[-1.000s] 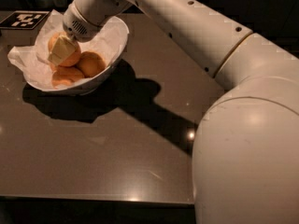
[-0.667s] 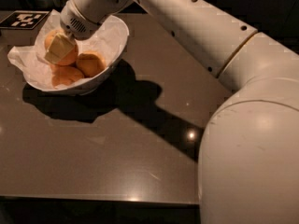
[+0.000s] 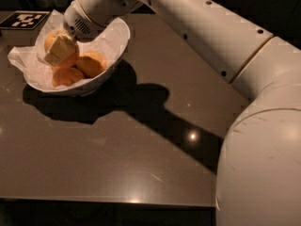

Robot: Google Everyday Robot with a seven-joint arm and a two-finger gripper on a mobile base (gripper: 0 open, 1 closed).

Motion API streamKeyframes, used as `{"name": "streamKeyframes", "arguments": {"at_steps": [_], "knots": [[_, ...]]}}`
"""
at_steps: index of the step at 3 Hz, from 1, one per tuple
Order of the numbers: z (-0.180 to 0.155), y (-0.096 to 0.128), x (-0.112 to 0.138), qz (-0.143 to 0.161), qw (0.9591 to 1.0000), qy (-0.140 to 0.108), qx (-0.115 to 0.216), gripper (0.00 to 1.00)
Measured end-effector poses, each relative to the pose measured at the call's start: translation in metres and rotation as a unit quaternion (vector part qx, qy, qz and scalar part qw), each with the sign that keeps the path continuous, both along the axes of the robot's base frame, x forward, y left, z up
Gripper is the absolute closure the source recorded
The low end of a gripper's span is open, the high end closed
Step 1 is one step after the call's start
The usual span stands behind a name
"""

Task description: Pick orange from white bowl

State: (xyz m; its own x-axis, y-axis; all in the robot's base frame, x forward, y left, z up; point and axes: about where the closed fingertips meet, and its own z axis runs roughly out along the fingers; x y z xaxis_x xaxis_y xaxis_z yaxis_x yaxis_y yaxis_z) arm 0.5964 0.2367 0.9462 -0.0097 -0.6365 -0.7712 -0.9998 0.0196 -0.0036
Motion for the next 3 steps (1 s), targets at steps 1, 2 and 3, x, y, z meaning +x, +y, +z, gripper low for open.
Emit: {"name": "streamKeyframes", "arguments": {"at_steps": [1,2,3], "knots": [[0.011,-0.011,-0.017,-0.002,0.9995,-0.001,0.032,1.0],[0.029,-0.027,-0.037,-0.011,0.9974,-0.018,0.068,1.0],[0.049,-0.037,-0.056,-0.012,0.995,-0.038,0.092,1.0]]}}
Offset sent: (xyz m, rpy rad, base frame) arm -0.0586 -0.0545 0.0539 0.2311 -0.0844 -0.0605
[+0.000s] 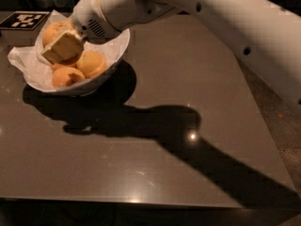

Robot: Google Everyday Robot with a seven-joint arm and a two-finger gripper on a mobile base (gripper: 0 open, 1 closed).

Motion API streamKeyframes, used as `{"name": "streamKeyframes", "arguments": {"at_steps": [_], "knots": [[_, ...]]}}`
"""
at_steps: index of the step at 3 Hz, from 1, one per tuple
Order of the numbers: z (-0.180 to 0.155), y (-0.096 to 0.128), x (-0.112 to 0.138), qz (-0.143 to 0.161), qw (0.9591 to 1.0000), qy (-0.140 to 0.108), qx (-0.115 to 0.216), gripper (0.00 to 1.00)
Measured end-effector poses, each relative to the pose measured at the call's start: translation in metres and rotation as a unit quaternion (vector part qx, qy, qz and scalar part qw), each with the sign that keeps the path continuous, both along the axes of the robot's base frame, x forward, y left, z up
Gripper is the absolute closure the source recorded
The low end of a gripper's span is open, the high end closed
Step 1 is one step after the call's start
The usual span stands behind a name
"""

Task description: Pick orange from white bowl

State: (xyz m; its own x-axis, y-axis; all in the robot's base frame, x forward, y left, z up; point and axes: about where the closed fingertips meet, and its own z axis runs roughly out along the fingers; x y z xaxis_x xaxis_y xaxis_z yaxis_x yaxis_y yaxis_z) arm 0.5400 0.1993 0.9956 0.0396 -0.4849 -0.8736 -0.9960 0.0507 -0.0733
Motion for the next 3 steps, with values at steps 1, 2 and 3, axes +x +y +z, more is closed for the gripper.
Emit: {"name": "streamKeyframes", "arguments": {"at_steps": [1,2,3], "knots": [[0.013,-0.011,-0.018,-0.008,0.9996,-0.011,0.026,1.0],[0.021,-0.026,-0.035,-0.027,0.9984,-0.02,0.045,1.0],[0.025,-0.041,-0.05,-0.048,0.9972,-0.024,0.053,1.0]]}}
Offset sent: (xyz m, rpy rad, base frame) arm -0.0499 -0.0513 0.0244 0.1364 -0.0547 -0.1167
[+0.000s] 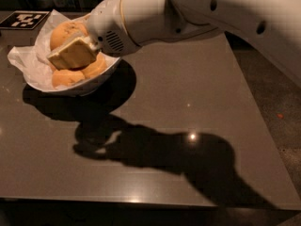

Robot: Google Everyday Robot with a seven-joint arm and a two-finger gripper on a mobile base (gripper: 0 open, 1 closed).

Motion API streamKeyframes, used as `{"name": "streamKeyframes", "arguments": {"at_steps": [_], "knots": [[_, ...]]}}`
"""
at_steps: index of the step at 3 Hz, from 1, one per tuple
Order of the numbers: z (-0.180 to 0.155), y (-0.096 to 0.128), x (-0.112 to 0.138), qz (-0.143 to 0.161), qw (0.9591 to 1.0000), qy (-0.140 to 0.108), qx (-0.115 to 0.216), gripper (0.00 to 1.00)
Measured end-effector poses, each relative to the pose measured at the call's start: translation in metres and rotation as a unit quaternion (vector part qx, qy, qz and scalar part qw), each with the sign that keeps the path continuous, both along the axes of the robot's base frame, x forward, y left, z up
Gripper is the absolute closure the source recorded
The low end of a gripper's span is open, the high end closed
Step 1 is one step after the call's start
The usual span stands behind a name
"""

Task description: Pick orange from white bowl

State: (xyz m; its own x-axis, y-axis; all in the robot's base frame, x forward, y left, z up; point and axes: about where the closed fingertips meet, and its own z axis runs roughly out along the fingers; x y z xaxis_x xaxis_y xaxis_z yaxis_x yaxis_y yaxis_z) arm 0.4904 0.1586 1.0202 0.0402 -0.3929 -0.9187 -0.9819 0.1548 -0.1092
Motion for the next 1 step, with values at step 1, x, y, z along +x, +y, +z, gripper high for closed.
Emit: {"name": "streamKeyframes", "arguments": {"at_steps": [1], "knots": [[0.0001,-0.0035,-0.0003,-0.004,1.0,0.001,0.0,1.0]]}}
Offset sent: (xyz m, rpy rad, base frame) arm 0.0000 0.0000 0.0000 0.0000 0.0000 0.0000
